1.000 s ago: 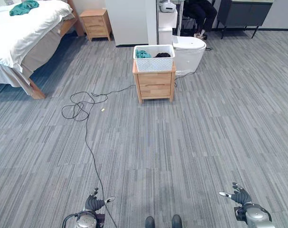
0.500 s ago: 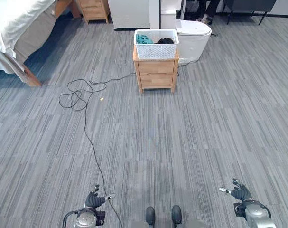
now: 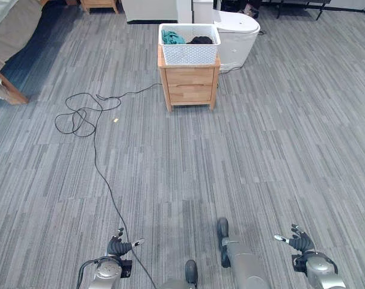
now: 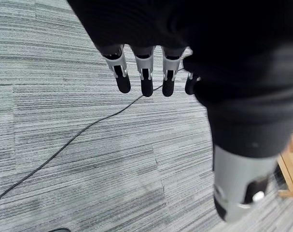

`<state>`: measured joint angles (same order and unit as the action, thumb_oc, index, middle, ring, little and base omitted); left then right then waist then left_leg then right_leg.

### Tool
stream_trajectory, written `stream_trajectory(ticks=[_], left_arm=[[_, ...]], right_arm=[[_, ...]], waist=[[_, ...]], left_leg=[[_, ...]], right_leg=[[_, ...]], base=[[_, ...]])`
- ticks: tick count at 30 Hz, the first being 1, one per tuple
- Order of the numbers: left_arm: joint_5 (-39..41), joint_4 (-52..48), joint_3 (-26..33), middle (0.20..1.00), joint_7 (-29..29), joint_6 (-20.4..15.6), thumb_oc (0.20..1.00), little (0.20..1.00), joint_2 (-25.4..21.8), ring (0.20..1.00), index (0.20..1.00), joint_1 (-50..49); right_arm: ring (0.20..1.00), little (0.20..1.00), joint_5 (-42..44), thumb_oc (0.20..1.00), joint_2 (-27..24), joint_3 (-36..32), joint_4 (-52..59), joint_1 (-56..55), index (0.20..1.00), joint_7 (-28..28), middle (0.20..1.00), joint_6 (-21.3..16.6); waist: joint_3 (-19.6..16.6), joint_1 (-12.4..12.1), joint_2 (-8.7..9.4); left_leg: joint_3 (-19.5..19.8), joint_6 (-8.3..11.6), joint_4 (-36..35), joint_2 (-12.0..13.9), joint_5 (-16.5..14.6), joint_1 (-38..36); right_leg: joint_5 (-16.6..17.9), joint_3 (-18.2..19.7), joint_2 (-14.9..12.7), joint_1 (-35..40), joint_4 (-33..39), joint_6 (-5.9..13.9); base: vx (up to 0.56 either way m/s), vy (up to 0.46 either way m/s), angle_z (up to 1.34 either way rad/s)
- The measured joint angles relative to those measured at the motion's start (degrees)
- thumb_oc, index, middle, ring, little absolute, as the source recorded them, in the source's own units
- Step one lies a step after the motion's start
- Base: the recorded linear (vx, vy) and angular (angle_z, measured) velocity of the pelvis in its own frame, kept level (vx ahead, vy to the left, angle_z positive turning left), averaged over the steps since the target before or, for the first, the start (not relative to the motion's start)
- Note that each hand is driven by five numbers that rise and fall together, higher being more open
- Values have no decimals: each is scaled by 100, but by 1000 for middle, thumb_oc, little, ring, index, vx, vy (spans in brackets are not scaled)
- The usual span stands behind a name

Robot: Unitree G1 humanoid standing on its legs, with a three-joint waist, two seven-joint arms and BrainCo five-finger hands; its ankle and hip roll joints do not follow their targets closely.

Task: Grab the laundry basket,head to the washer,open it,put in the laundry and shut it.

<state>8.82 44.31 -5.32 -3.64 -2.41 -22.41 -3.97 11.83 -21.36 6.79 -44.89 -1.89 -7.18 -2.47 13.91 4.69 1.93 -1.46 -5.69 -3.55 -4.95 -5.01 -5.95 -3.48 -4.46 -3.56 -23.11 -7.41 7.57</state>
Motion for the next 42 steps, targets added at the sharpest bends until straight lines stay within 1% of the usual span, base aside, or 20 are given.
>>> stream_trajectory(ticks=[4, 5, 6, 7, 8, 9, 11, 14, 17, 19, 22, 26, 29, 30, 31, 32, 33, 36, 38, 42], left_arm=[[-10, 13, 3, 1000, -1, -4, 1000, 1000, 93, 1000, 1000, -44], [-9, 3, -11, 1000, 0, -4, 1000, 1000, 183, 1000, 1000, -58], [-9, -2, -60, 1000, 9, -6, 1000, 1000, 248, 1000, 1000, -98], [-9, -2, -89, 1000, 10, -6, 1000, 1000, 266, 1000, 1000, -101], [-8, -17, -102, 1000, 13, 0, 1000, 1000, 359, 1000, 1000, -128], [-7, -62, -117, 1000, 22, -12, 1000, 1000, 410, 1000, 1000, -155], [-7, -84, -126, 1000, 55, -16, 1000, 1000, 413, 1000, 1000, -74], [-9, -180, -281, 1000, 111, -47, 1000, 1000, 323, 1000, 1000, 242], [-12, -152, -393, 1000, 125, -40, 1000, 1000, 259, 1000, 1000, 321], [-14, -97, -396, 1000, 118, -79, 1000, 1000, 207, 1000, 1000, 368], [-15, 82, -396, 1000, 113, -70, 1000, 1000, 231, 1000, 1000, 294], [-16, 267, -381, 1000, 103, -17, 1000, 1000, 233, 1000, 1000, 129], [-60, 402, -372, 1000, 106, 1, 1000, 1000, 230, 1000, 1000, 18], [-61, 323, -364, 1000, 104, -6, 1000, 1000, 197, 1000, 1000, 4], [-61, 247, -342, 1000, 108, -6, 1000, 1000, 120, 1000, 1000, -25], [-61, 244, -337, 1000, 107, -2, 1000, 1000, 102, 1000, 1000, -37], [-60, 176, -332, 1000, 103, -7, 1000, 1000, 56, 1000, 1000, 98], [-59, 159, -332, 1000, 90, -17, 1000, 1000, -46, 1000, 1000, 315], [-58, 168, -337, 1000, 63, -21, 1000, 1000, -71, 1000, 1000, 396], [-57, 180, -347, 1000, 44, -4, 1000, 1000, -39, 1000, 1000, 321]], right_arm=[[1000, 1000, -7, 1000, -11, -9, 4, -231, 1000, -4, 1000, 13], [1000, 1000, -7, 1000, -48, -17, -9, -235, 1000, -4, 1000, 24], [1000, 1000, -8, 1000, -41, -25, -6, -240, 1000, 1, 1000, 17], [1000, 1000, -8, 1000, -63, -20, 8, -237, 1000, 4, 1000, 2], [1000, 1000, -7, 1000, -108, -46, -44, -106, 1000, 1, 1000, 11], [1000, 1000, -6, 1000, -110, -64, -14, -17, 1000, 7, 1000, -2], [1000, 1000, -1, 1000, -167, -71, 159, 116, 1000, 0, 1000, -74], [1000, 1000, 4, 1000, -223, -63, 153, 321, 1000, -5, 1000, -145], [1000, 1000, 6, 1000, -225, 32, 130, 367, 1000, -11, 1000, -155], [1000, 1000, 5, 1000, -228, 67, 93, 309, 1000, -12, 1000, -148], [1000, 1000, 14, 1000, -182, 105, -242, 310, 1000, -38, 1000, -108], [1000, 1000, 5, 1000, -176, 106, -344, 293, 1000, -52, 1000, -68], [1000, 1000, 0, 1000, -172, 98, -326, 176, 1000, -52, 1000, -81], [1000, 1000, -9, 1000, -106, 114, -295, 115, 1000, -20, 1000, -66], [1000, 1000, -28, 1000, -4, 194, -158, 113, 1000, -13, 1000, -31], [1000, 1000, -41, 1000, 16, 229, -76, 73, 1000, -9, 1000, -34], [1000, 1000, -53, 1000, 48, 277, 33, 68, 1000, 0, 1000, -28], [1000, 1000, -53, 1000, 105, 268, 140, 97, 1000, -5, 1000, -30], [1000, 1000, -53, 1000, 129, 265, 183, 134, 1000, -2, 1000, -38], [1000, 1000, -53, 1000, 131, 275, 204, 156, 1000, -1, 1000, -18]], waist=[[-31, 40, -53], [-35, 70, -204], [-87, 146, -292], [-98, 144, -269], [-131, 120, -428], [-180, 138, -457], [-225, 129, -431], [-230, 68, -198], [-223, -28, 48], [-241, -76, 125], [-165, -264, -37], [-114, -479, -161], [-215, -440, -275], [-236, -475, -168], [-265, -456, -38], [-266, -432, -4], [-276, -380, 59], [-282, -311, 101], [-214, -324, 53], [-136, -146, 43]], left_leg=[[418, 140, 144, 21, -585, -536], [547, 222, 145, 162, -656, -647], [597, 377, 352, 241, -643, -717], [543, 499, 492, 253, -606, -742], [548, 541, 725, 409, -607, -734], [490, 823, 1319, 470, -559, -603], [418, 1045, 1938, 549, -503, -315], [-3, 977, 2027, 560, -684, 377], [-91, 857, 1311, 383, -568, 977], [-93, 867, 1098, 328, -205, 1476], [-93, 976, 475, 458, 624, 2014], [-82, 879, 122, 544, 972, 1993], [-168, 739, 309, 587, 1105, 1737], [-455, 615, 355, 534, 1179, 1633], [-665, 275, 358, 386, 1006, 1530], [-738, 176, 379, 340, 1094, 1481], [-710, 105, 411, 187, 942, 1417], [-704, 0, 317, 40, 854, 1139], [-552, -84, 248, 27, 536, 900], [-503, -36, 152, 16, 504, 516]], right_leg=[[395, -138, 18, 206, 205, -151], [667, -136, 121, 254, 87, -270], [1098, -139, 179, 394, 43, -413], [1453, -138, 190, 517, 44, -892], [1226, -250, 299, 652, 36, -923], [1236, -310, 364, 898, 112, -1133], [1105, -311, 430, 1183, 248, -1303], [975, -196, 390, 1500, 549, -1402], [887, -159, 386, 1943, 859, -1392], [817, -136, 406, 2091, 1188, -1312], [727, 27, 611, 2242, 1221, -1338], [556, 503, 735, 2509, 1222, -1221], [215, 701, 729, 2740, 1106, -1039], [-144, 789, 569, 2622, 646, -854], [-439, 752, 360, 2366, -34, -627], [-594, 717, 283, 2277, -277, -565], [-851, 622, 119, 1905, -1095, -302], [-916, 441, -56, 1513, -2055, -229], [-948, 237, -69, 1172, -2381, -284], [-644, -225, -146, 493, -1235, -224]], base=[[342, -186, 57], [381, -260, 79], [266, -188, 68], [343, -244, 53], [158, -106, 27], [156, -106, 16], [99, -59, 16], [175, -57, 29], [176, -20, -7], [209, 24, -15], [250, 68, -37], [363, 172, -59], [362, 227, -56], [326, 200, -75], [324, 199, -73], [289, 142, -41], [146, 67, -6], [260, 90, 1], [300, 50, -6], [265, -6, 24]])
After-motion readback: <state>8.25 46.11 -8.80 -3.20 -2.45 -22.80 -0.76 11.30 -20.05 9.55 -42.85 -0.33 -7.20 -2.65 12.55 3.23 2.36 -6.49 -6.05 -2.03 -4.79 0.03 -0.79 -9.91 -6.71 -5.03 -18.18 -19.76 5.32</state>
